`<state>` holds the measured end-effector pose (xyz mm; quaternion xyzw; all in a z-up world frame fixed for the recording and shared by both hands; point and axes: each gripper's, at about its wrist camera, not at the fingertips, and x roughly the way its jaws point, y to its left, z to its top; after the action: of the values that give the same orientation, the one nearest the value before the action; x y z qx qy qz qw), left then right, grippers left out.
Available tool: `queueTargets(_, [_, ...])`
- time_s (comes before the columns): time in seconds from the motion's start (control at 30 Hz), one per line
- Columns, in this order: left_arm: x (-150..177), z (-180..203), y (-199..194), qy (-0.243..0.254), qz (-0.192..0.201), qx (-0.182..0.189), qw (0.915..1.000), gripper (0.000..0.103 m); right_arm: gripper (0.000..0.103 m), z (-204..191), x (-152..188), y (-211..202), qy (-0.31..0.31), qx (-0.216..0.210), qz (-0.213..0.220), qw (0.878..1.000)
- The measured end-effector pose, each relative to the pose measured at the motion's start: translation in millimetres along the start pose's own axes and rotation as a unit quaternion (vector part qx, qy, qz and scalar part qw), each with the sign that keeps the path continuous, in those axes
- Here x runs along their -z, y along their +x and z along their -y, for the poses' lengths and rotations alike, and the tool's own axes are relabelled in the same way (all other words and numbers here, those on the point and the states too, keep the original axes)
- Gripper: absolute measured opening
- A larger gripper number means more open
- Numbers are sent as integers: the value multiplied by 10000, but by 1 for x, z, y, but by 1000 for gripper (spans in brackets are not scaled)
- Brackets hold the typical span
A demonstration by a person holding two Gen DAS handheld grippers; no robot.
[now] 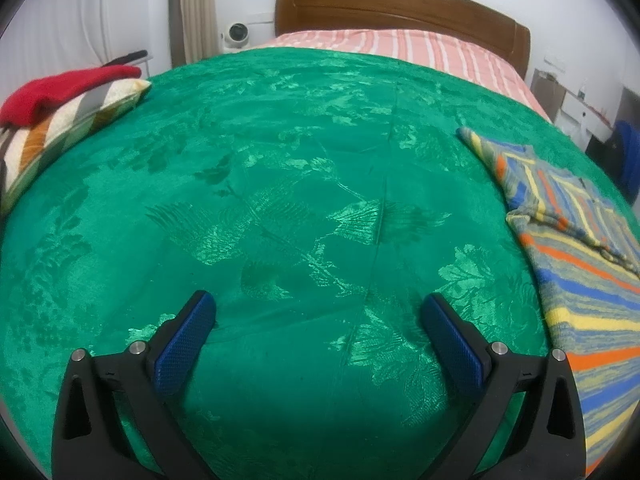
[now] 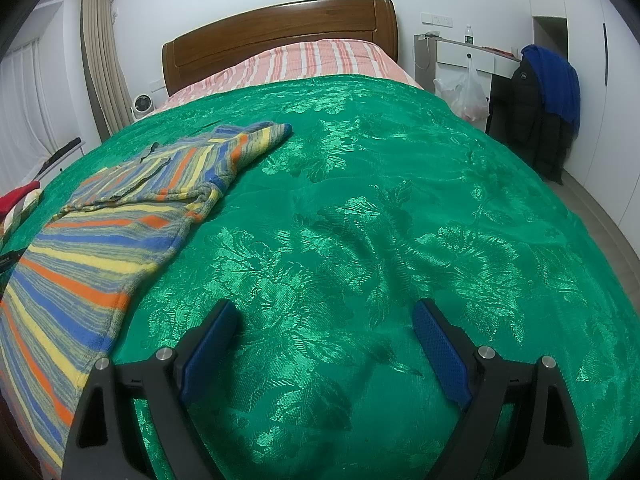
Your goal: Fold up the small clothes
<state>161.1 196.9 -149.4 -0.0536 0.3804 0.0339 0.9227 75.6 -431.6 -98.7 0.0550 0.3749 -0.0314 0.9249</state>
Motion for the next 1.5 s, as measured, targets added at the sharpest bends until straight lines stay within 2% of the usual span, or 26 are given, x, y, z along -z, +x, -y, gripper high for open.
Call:
queueTargets(0.27, [-5, -1, 2, -2, -142, 66, 9999, 103, 90, 1, -3, 2, 32, -52, -125, 9999])
queueTargets(0.33, [-9, -2, -2, 116, -480, 179, 9986, 102, 90, -1, -10, 4, -70, -12, -399, 9992])
queueTargets(0.37, [-10, -4, -9, 124, -655, 266, 9974, 101, 90, -5, -17, 3, -223, 81, -676, 9974])
queueTargets(0.4, [-9, -6, -19, 55, -798, 486, 9956, 101, 90, -9, -22, -3, -355, 165, -908, 9951])
queueTargets(0.43, [-4, -7, -34, -25, -910, 928, 9915, 101, 89, -13, -24, -13, -415, 78, -977, 9943])
queueTargets(0.5, [13, 0, -60, 33, -1279, 1606, 9787, 101, 89, -26, -25, -46, -587, -493, -974, 9923])
queueTargets(0.57, [36, 16, -78, 387, -1649, 1737, 9701, 100, 89, -46, -13, -78, -792, -1089, -1263, 9828])
queueTargets(0.6, [48, 24, -83, 567, -1809, 1740, 9663, 95, 89, -54, -4, -87, -843, -1312, -1493, 9764])
queueTargets(0.63, [64, 34, -89, 790, -2020, 1709, 9611, 90, 89, -61, 6, -92, -871, -1472, -1713, 9703])
queueTargets(0.67, [74, 40, -92, 927, -2181, 1698, 9566, 81, 89, -71, 23, -98, -891, -1643, -2025, 9613])
queueTargets(0.73, [91, 53, -99, 1230, -2350, 1613, 9506, 80, 86, -80, 45, -101, -860, -1755, -2377, 9515])
queueTargets(0.8, [96, 61, -105, 1468, -2360, 1526, 9484, 64, 78, -85, 64, -99, -690, -1777, -2612, 9463])
queueTargets(0.83, [97, 63, -105, 1542, -2400, 1521, 9463, 60, 70, -86, 69, -96, -601, -1843, -2622, 9454])
queueTargets(0.9, [100, 67, -103, 1615, -2577, 1526, 9403, 44, 57, -90, 74, -86, -454, -2007, -2724, 9399])
queueTargets(0.93, [102, 68, -101, 1655, -2663, 1511, 9375, 37, 45, -93, 76, -80, -425, -2061, -2838, 9355])
queueTargets(0.97, [104, 69, -98, 1698, -2772, 1488, 9339, 21, 28, -97, 80, -73, -449, -2037, -2968, 9319])
queueTargets(1.0, [106, 69, -95, 1681, -2908, 1504, 9298, 4, 18, -99, 83, -68, -458, -1970, -3073, 9299])
queueTargets(1.03, [107, 67, -93, 1612, -2980, 1555, 9279, 4, 7, -99, 83, -64, -417, -1959, -3163, 9273])
queueTargets(1.13, [99, 63, -102, 1454, -2988, 1757, 9267, 3, 6, -95, 78, -71, -284, -2154, -3136, 9244])
queueTargets(1.2, [85, 56, -110, 1095, -2971, 2135, 9242, 3, 6, -88, 67, -84, -35, -2326, -2977, 9259])
queueTargets(1.27, [61, 51, -116, 766, -2781, 2469, 9251, 3, 6, -78, 52, -95, 313, -2514, -2722, 9283])
queueTargets(1.4, [3, 50, -103, 298, -2361, 2782, 9306, 3, 6, -63, 13, -93, 771, -2753, -2157, 9337])
queueTargets(1.5, [-58, 74, -72, 347, -1907, 2681, 9437, 3, 6, -59, -33, -63, 903, -2693, -1704, 9435])
